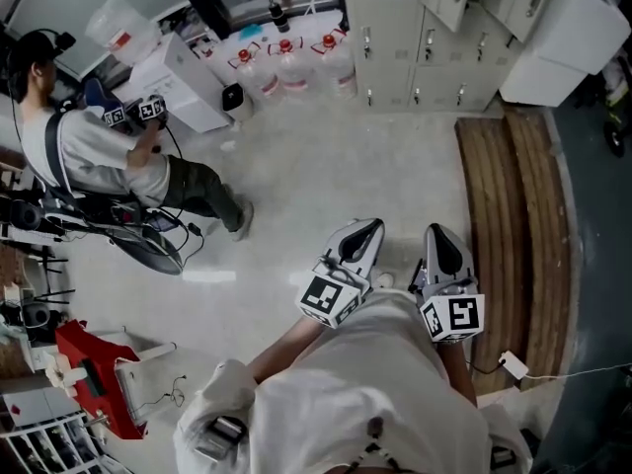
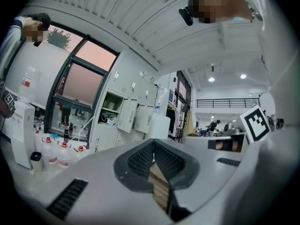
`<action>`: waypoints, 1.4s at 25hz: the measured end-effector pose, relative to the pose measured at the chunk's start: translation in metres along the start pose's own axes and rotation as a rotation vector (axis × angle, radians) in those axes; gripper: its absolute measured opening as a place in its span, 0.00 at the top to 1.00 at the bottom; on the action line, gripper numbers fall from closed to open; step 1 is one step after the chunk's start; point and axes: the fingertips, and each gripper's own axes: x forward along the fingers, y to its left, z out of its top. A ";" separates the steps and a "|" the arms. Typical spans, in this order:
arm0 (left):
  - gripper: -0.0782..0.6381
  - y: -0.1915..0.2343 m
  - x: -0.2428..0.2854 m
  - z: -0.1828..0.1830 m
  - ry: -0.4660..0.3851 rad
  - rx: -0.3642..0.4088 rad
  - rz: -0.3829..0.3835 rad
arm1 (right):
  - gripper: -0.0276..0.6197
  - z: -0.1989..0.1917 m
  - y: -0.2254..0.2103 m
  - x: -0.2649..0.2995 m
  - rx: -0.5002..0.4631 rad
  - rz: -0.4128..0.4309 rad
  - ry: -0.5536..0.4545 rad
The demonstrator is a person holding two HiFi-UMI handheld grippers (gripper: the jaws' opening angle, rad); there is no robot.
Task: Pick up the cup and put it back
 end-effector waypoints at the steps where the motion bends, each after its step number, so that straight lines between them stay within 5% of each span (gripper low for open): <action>1: 0.88 0.002 0.005 0.000 0.001 -0.002 -0.004 | 0.92 -0.001 -0.003 0.004 0.002 -0.003 0.002; 11: 0.88 0.064 0.082 0.017 -0.030 -0.008 -0.023 | 0.92 0.009 -0.044 0.083 0.001 -0.052 0.021; 20: 0.88 0.161 0.158 0.061 -0.078 0.002 -0.044 | 0.92 0.039 -0.065 0.193 -0.022 -0.075 0.017; 25: 0.88 0.203 0.176 0.075 -0.091 0.011 -0.065 | 0.92 0.037 -0.075 0.239 -0.015 -0.125 0.029; 35: 0.88 0.258 0.197 0.072 -0.053 0.017 -0.041 | 0.92 0.041 -0.074 0.308 -0.021 -0.099 0.030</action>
